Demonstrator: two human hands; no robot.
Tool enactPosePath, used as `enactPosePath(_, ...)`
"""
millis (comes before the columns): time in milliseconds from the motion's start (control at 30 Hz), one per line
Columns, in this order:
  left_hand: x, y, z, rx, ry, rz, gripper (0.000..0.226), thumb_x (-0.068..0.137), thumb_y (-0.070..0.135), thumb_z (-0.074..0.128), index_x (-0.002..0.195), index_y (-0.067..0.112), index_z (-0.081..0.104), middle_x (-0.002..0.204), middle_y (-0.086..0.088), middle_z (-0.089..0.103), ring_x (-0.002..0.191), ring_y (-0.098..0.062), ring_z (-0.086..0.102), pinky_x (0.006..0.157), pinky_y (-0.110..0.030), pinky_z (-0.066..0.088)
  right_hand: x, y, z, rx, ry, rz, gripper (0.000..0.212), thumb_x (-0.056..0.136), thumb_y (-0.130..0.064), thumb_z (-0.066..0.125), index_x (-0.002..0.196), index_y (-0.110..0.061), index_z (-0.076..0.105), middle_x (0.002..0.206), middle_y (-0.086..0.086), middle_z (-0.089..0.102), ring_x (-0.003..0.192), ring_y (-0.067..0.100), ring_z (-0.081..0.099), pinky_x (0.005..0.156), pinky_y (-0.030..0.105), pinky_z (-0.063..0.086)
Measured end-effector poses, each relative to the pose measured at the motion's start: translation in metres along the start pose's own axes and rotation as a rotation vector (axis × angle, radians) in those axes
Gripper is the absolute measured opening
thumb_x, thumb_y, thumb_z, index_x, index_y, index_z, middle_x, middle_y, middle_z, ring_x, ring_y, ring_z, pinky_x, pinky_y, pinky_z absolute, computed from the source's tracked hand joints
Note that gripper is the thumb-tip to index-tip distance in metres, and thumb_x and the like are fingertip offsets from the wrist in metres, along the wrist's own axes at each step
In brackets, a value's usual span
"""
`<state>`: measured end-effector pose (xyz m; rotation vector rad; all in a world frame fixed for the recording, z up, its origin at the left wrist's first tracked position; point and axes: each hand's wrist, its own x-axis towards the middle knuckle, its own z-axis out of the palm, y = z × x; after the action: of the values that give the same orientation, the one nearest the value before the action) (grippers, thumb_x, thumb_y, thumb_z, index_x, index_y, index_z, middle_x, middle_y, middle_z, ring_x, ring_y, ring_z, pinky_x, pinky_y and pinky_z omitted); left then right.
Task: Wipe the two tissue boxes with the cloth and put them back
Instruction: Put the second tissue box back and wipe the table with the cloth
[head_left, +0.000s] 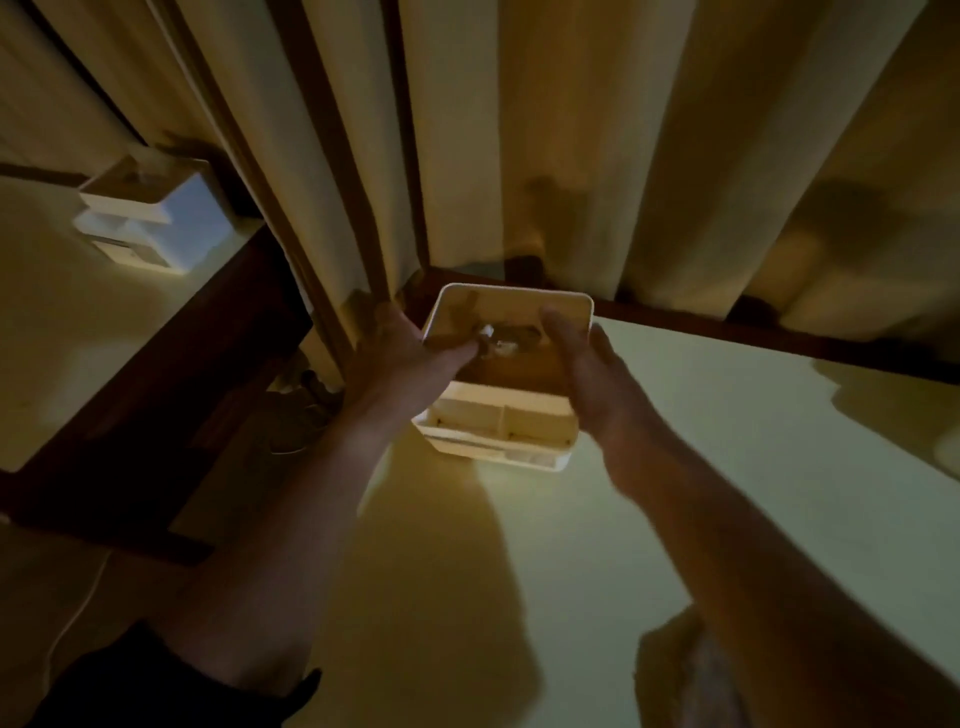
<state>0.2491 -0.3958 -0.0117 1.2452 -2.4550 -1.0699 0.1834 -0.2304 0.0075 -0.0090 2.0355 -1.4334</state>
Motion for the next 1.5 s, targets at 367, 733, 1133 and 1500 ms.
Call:
enactPosePath(367, 0.081, 0.003, -0.001, -0.123, 0.020, -0.100, 0.126, 0.043, 0.087, 0.077, 0.143, 0.019, 0.040, 0.131, -0.006, 0.061, 0.114, -0.033, 0.065, 0.094, -0.049, 0.056, 0.121, -0.066, 0.013, -0.068, -0.181, -0.020, 0.037, 0.106, -0.059, 0.052, 0.118, -0.028, 0.066, 0.098, -0.002, 0.076, 0.073, 0.012, 0.073, 0.058, 0.024, 0.050)
enactPosePath(733, 0.110, -0.001, 0.007, -0.056, -0.010, -0.039, 0.116, 0.054, 0.081, 0.079, 0.140, 0.018, 0.033, 0.130, -0.002, 0.053, 0.114, -0.031, 0.065, 0.092, -0.049, 0.058, 0.168, -0.063, 0.020, -0.008, -0.183, -0.018, 0.076, 0.085, -0.079, 0.066, 0.145, -0.033, 0.061, 0.125, 0.005, 0.079, 0.117, 0.032, 0.073, 0.110, 0.055, 0.051)
enactPosePath(1133, 0.099, -0.004, 0.010, -0.015, -0.014, -0.035, 0.120, 0.052, 0.090, 0.073, 0.143, 0.021, 0.034, 0.137, -0.005, 0.054, 0.124, -0.031, 0.057, 0.097, -0.049, 0.052, 0.158, -0.060, 0.011, -0.066, -0.205, -0.059, 0.070, 0.096, -0.074, 0.055, 0.151, -0.031, 0.054, 0.132, 0.002, 0.073, 0.117, 0.028, 0.068, 0.107, 0.047, 0.051)
enactPosePath(1500, 0.099, 0.012, 0.004, 0.233, 0.116, 0.534, 0.021, 0.086, 0.048, 0.076, 0.105, 0.041, 0.077, 0.117, 0.010, 0.041, 0.125, -0.020, 0.040, 0.104, -0.032, 0.028, 0.135, -0.057, 0.008, -0.586, 0.078, -0.610, 0.044, 0.105, -0.042, 0.065, 0.147, -0.030, 0.061, 0.136, 0.003, 0.069, 0.129, 0.028, 0.061, 0.098, 0.027, 0.043)
